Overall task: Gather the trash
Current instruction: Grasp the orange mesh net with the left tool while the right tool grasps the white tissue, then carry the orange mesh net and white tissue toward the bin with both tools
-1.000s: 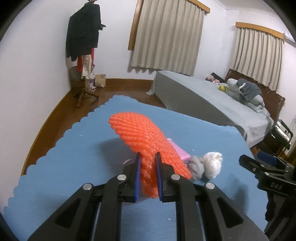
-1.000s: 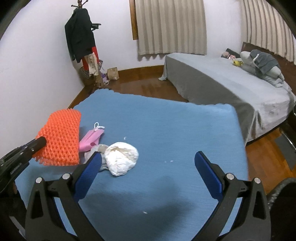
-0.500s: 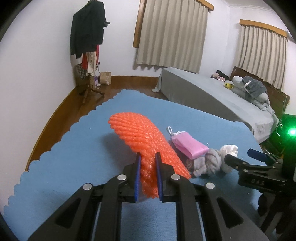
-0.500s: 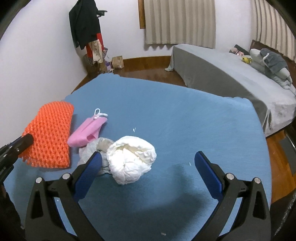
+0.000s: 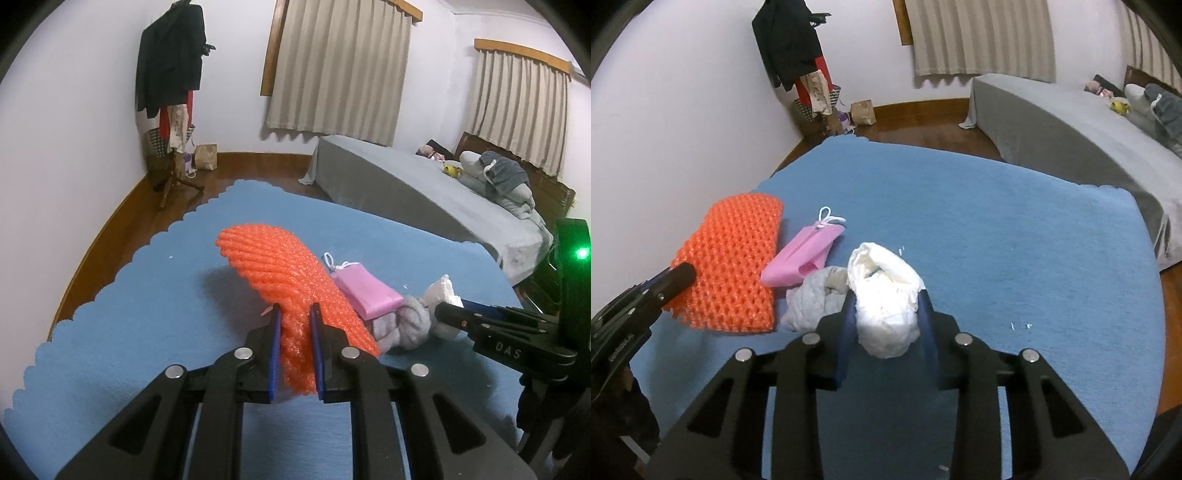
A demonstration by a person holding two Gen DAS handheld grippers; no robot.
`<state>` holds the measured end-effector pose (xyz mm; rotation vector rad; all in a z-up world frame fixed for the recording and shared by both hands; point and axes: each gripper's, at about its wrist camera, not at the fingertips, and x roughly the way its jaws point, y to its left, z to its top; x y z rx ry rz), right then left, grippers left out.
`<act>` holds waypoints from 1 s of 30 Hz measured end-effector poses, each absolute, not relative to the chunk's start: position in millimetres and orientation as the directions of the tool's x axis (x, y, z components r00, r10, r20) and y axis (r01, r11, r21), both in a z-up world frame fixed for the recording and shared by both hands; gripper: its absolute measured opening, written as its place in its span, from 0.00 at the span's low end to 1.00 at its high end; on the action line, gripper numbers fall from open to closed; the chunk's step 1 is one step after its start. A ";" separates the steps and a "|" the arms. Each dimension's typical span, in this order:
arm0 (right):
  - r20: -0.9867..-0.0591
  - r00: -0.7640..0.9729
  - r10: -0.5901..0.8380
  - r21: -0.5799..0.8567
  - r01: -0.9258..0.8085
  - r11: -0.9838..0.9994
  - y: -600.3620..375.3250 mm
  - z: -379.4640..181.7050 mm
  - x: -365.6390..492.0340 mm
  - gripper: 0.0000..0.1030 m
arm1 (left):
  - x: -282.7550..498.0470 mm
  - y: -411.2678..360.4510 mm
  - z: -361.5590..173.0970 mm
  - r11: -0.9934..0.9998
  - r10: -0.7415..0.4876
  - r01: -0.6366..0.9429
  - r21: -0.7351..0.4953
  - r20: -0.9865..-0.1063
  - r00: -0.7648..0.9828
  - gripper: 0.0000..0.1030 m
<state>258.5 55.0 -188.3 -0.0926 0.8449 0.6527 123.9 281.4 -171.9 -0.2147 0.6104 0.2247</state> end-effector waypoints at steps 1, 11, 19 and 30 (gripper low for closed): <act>-0.715 0.490 0.499 0.171 -0.570 0.804 52.4 -184.2 256.4 0.30 | 123.2 280.0 -170.9 0.954 0.144 -0.269 -0.133 -0.585 0.798 0.14; -0.679 0.541 0.496 0.178 -0.534 0.826 19.4 -158.6 237.0 0.30 | 112.8 261.1 -156.2 0.961 0.117 -0.236 -0.142 -0.568 0.815 0.14; -0.646 0.582 0.494 0.173 -0.518 0.838 -7.3 -128.5 220.1 0.30 | 105.7 237.9 -129.1 0.971 0.094 -0.197 -0.139 -0.533 0.841 0.14; -0.585 0.645 0.491 0.145 -0.513 0.846 -40.0 -83.0 186.6 0.30 | 91.4 197.8 -89.2 0.983 0.026 -0.108 -0.147 -0.473 0.881 0.14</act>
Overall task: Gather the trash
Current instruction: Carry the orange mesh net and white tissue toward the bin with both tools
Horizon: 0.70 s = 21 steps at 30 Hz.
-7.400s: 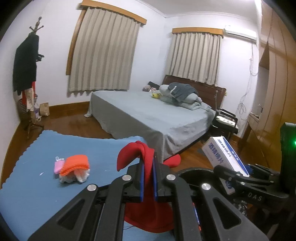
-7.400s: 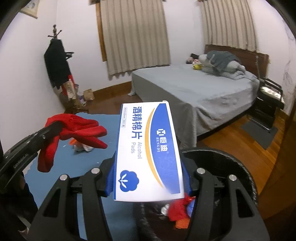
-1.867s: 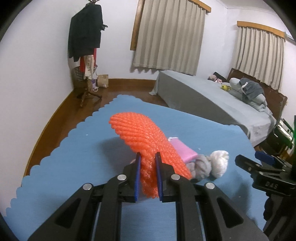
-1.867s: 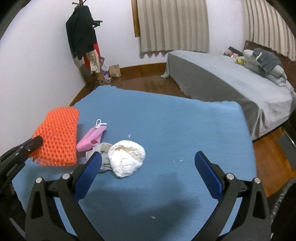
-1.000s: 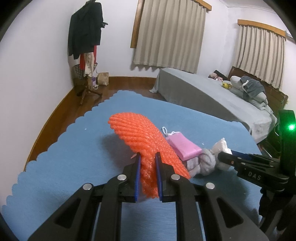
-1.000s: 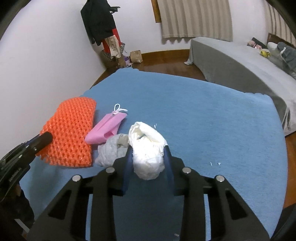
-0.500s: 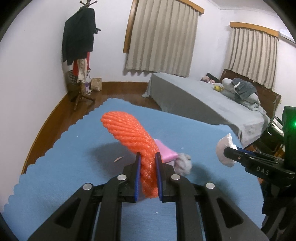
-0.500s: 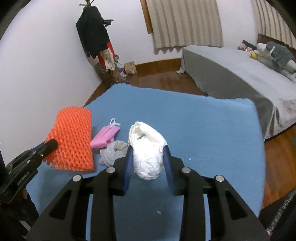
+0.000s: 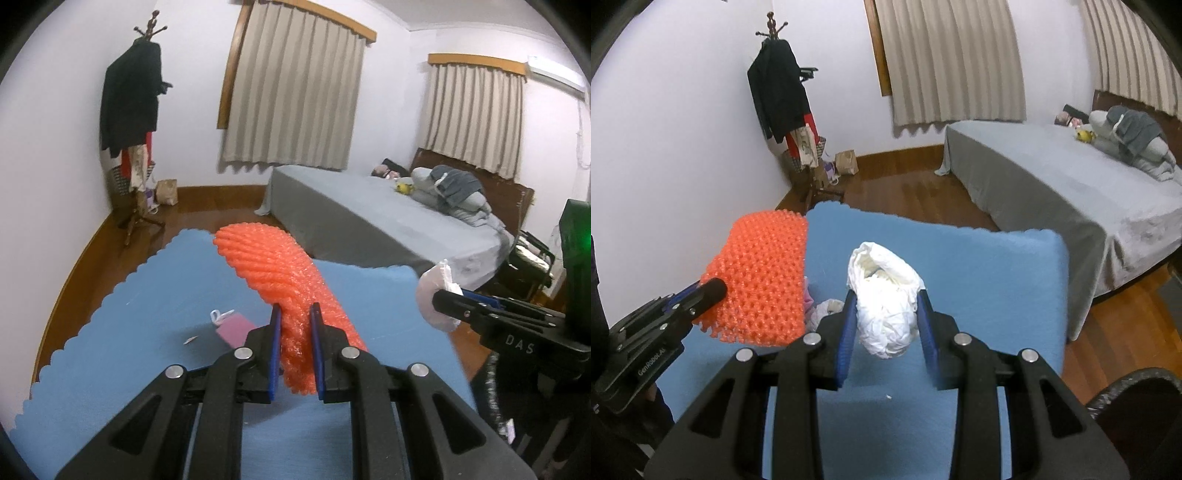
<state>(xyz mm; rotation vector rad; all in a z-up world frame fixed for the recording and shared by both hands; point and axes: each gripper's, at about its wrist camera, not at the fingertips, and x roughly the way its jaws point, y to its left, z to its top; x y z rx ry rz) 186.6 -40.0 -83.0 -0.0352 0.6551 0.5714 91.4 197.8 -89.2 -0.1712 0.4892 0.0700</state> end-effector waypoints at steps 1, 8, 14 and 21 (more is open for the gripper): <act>-0.581 0.652 0.488 0.140 -0.510 0.848 -42.7 -79.9 183.8 0.30 | 90.1 194.7 -87.1 0.984 0.021 -0.102 -0.147 -0.470 0.882 0.14; -0.557 0.691 0.461 0.122 -0.481 0.868 -72.3 -62.9 165.1 0.30 | 80.2 166.0 -74.2 0.989 -0.028 -0.042 -0.142 -0.454 0.890 0.14; -0.545 0.719 0.431 0.116 -0.445 0.888 -99.7 -54.2 148.9 0.30 | 77.2 147.2 -68.3 0.990 -0.071 0.009 -0.141 -0.447 0.892 0.14; -0.530 0.755 0.386 0.107 -0.391 0.914 -134.7 -45.5 128.9 0.30 | 75.0 117.7 -60.4 0.987 -0.135 0.080 -0.143 -0.438 0.889 0.14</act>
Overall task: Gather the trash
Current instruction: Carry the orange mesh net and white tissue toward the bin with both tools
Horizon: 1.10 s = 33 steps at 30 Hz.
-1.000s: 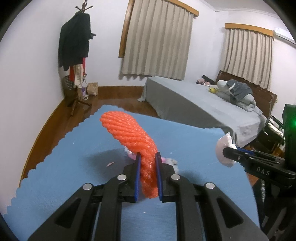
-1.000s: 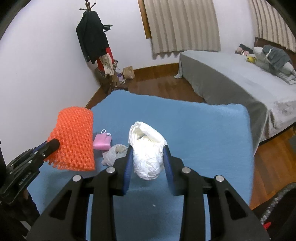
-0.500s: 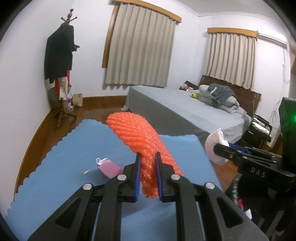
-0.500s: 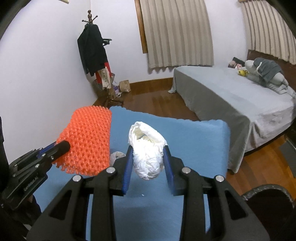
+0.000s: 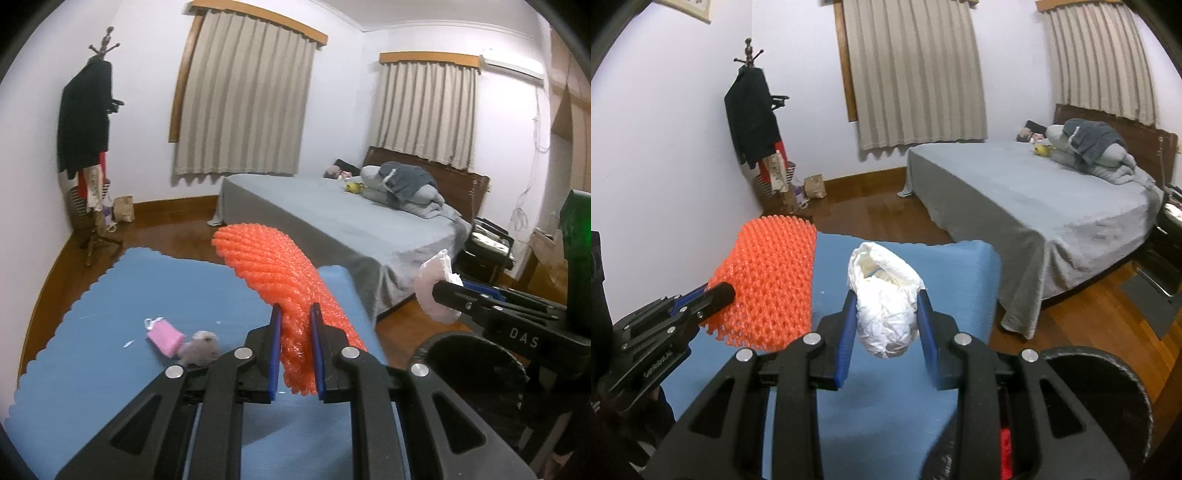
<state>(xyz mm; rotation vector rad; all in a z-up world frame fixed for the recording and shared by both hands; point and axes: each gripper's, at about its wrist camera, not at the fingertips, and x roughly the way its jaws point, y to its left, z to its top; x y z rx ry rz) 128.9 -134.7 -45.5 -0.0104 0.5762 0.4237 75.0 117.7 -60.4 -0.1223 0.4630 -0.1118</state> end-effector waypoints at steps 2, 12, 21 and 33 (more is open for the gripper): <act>-0.528 0.765 0.370 0.107 -0.372 0.922 -148.2 -44.6 124.6 0.30 | 72.3 103.8 -58.7 0.985 -0.156 0.105 -0.140 -0.435 0.887 0.14; -0.519 0.806 0.283 0.102 -0.270 0.957 -208.6 -43.0 104.0 0.30 | 67.2 50.9 -51.5 0.967 -0.254 0.222 -0.125 -0.425 0.869 0.14; -0.525 0.830 0.187 0.099 -0.159 0.982 -262.0 -48.3 84.5 0.30 | 63.5 2.1 -50.4 0.940 -0.338 0.322 -0.111 -0.423 0.840 0.14; -0.548 0.833 0.073 0.078 -0.036 0.996 -313.7 -64.5 62.6 0.30 | 67.1 -47.7 -57.4 0.890 -0.440 0.443 -0.105 -0.446 0.779 0.14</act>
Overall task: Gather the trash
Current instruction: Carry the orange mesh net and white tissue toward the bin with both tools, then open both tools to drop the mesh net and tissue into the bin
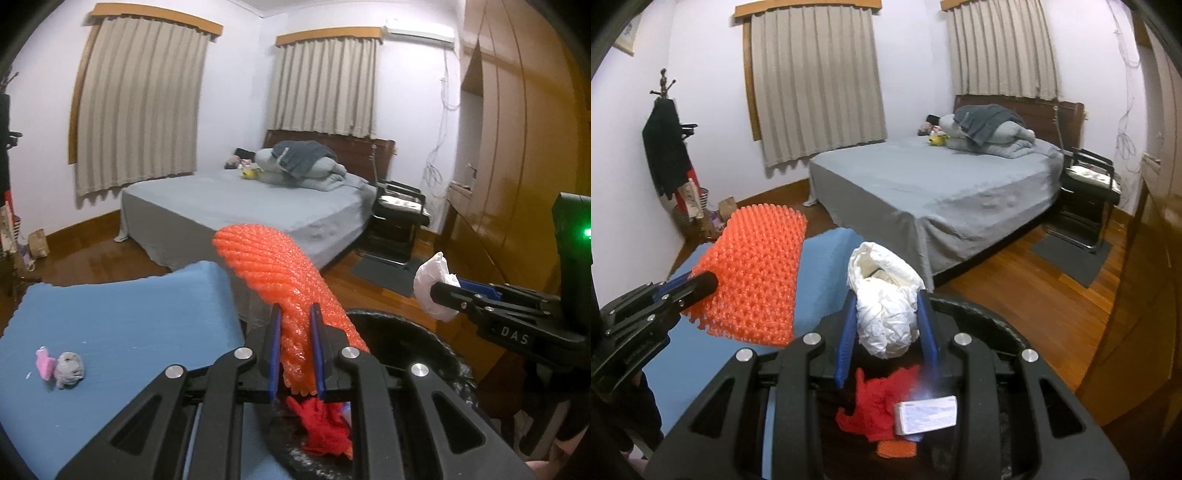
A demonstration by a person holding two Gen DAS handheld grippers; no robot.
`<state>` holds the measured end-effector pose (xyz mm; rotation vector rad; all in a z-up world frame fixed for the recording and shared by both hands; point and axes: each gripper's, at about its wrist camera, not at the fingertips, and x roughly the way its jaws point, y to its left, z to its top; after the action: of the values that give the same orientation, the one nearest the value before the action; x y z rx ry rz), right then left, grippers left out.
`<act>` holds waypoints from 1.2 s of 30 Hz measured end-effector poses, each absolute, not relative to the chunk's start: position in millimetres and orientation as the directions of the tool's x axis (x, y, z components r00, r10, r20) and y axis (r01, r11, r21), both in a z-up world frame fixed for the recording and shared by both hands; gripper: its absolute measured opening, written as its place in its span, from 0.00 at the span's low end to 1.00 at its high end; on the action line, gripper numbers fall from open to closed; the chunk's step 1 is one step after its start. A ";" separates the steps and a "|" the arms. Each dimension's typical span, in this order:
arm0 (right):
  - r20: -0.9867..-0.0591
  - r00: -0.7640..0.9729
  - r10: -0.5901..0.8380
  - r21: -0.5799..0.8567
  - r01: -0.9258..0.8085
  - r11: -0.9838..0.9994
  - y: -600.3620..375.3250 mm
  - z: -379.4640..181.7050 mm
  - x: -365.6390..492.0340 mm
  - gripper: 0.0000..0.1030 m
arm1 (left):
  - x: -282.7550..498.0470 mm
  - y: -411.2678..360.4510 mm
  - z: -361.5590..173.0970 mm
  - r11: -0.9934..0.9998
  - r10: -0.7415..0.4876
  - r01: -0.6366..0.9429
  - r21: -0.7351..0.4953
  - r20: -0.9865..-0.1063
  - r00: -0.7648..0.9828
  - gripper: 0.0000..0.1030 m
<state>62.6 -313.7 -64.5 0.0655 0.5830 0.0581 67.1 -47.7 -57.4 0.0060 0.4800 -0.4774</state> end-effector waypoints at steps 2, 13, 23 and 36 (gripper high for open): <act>-0.555 0.830 0.060 0.076 -0.021 0.997 -320.8 -68.4 60.9 0.30 | 68.3 -56.4 -59.7 0.881 -0.456 0.462 -0.103 -0.452 0.767 0.14; -0.588 0.809 0.001 0.085 0.060 0.995 -353.8 -92.5 52.1 0.30 | 69.0 -94.0 -74.3 0.832 -0.517 0.548 -0.092 -0.487 0.704 0.14; -0.628 0.777 -0.040 0.071 0.108 0.992 -372.2 -114.7 57.4 0.38 | 82.1 -119.9 -92.3 0.796 -0.548 0.596 -0.105 -0.545 0.635 0.22; -0.609 0.790 -0.074 0.055 0.135 0.989 -375.4 -113.1 57.3 0.94 | 87.8 -84.1 -85.0 0.860 -0.481 0.497 -0.118 -0.516 0.709 0.71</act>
<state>57.3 -375.4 -113.1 0.0976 0.6510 -0.1131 87.8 -84.1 -85.0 0.0307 0.5645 -0.5426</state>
